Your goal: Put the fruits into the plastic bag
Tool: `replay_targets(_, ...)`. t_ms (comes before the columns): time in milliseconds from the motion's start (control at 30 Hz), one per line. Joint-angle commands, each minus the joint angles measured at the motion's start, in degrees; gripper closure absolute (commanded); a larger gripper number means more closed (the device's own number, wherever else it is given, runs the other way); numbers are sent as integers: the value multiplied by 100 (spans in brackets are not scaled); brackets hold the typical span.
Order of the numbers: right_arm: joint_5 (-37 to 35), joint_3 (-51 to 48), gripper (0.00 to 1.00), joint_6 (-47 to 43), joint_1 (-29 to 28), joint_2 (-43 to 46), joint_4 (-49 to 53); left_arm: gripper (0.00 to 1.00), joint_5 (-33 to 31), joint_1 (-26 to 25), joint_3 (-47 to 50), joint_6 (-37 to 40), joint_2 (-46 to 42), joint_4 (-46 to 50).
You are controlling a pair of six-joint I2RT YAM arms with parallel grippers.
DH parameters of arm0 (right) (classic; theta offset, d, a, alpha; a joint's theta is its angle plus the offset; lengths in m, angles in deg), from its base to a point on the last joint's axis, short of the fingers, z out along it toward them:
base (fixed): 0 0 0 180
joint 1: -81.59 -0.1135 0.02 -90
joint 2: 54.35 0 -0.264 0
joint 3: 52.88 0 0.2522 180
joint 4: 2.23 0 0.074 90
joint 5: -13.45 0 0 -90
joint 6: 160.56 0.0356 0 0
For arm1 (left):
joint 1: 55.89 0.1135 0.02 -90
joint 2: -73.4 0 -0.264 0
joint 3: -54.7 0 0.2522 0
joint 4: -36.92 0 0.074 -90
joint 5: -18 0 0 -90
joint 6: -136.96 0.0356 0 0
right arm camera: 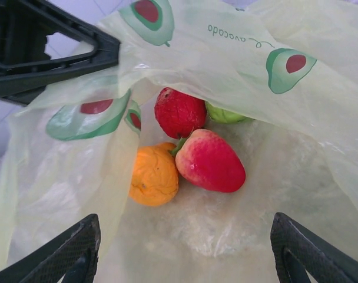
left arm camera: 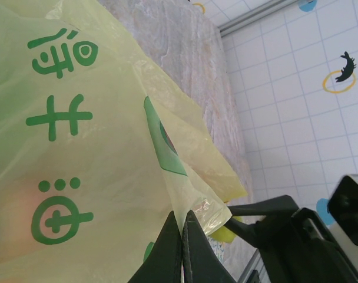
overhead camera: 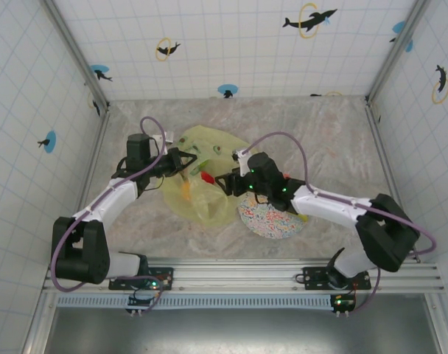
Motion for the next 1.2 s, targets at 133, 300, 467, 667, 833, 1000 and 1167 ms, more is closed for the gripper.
replay_targets(133,-64,-396,22,-498,125,1113,694,100,-34,7,-41,91,2,58)
replay_targets(300,-1218,-557,20,-745,195,1878,1875,100,5,8,-51,67,28,59)
replay_targets(467,-2840,-751,14,-569,345,2526,3106,100,2,3,-41,60,11,44)
replay_targets(667,-2773,-1124,8,-113,944,2668,3857,100,-5,2,-39,36,45,25)
replay_targets(833,-2314,-1394,3,-51,1396,2448,3781,100,-7,-4,-33,26,116,31)
replay_targets(1000,-1561,-1514,1,-43,1473,2124,3486,100,-22,10,-34,36,119,43)
replay_targets(1167,-1538,-1559,0,-9,1422,1963,3597,100,-26,4,-54,49,56,76)
